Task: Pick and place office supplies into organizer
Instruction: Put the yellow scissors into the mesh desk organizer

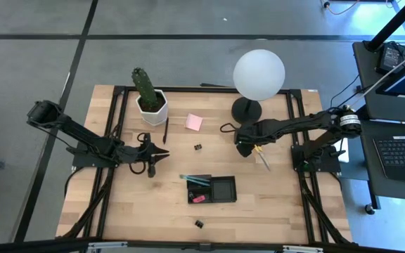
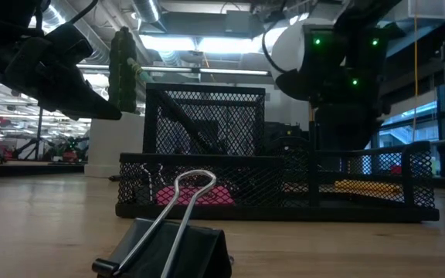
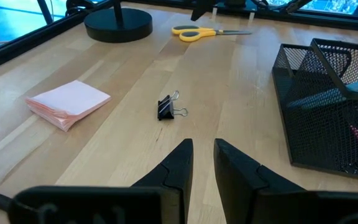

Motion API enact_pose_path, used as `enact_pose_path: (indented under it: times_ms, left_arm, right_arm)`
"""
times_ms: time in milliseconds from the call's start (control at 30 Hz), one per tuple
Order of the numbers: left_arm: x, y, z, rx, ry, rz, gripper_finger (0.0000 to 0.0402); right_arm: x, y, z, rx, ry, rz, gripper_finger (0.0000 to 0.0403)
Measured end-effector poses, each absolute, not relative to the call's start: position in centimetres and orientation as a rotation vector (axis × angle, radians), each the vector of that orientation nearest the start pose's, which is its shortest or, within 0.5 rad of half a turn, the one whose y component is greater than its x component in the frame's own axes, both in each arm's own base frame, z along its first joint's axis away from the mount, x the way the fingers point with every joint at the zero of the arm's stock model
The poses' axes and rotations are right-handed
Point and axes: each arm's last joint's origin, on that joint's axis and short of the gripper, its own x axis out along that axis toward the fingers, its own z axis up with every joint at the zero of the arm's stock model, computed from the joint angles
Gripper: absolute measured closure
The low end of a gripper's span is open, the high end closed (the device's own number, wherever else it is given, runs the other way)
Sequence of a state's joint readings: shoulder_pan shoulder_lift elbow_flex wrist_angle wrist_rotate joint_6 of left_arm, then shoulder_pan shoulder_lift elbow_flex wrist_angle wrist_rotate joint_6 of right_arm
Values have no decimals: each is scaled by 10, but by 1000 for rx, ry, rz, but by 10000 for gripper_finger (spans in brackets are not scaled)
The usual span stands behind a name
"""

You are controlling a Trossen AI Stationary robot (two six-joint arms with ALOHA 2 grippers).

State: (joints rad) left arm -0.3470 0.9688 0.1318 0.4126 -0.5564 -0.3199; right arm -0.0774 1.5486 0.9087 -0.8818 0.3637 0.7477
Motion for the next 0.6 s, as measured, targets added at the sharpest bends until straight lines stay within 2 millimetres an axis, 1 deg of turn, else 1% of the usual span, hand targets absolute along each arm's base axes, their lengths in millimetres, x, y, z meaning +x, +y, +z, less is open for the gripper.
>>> enact_pose_path:
  times_ms: [100,167,267,367,500,600]
  left_arm:
    - [159,-41,141,-130,344,264,343]
    - [159,-41,141,-133,346,265,343]
    - [158,-41,141,-137,349,267,343]
    - [158,-41,141,-137,350,267,343]
    - [158,-41,141,-137,350,267,343]
    - [158,-41,141,-137,350,267,343]
  right_arm:
    - [249,-34,173,375,1287,-886,194]
    - [248,-36,168,402,1277,-863,194]
    - [243,-38,156,442,1280,-815,194]
    - [236,-37,142,444,1284,-814,194]
    - [231,-36,134,446,1263,-816,194]
    - [232,-37,133,450,1235,-812,194]
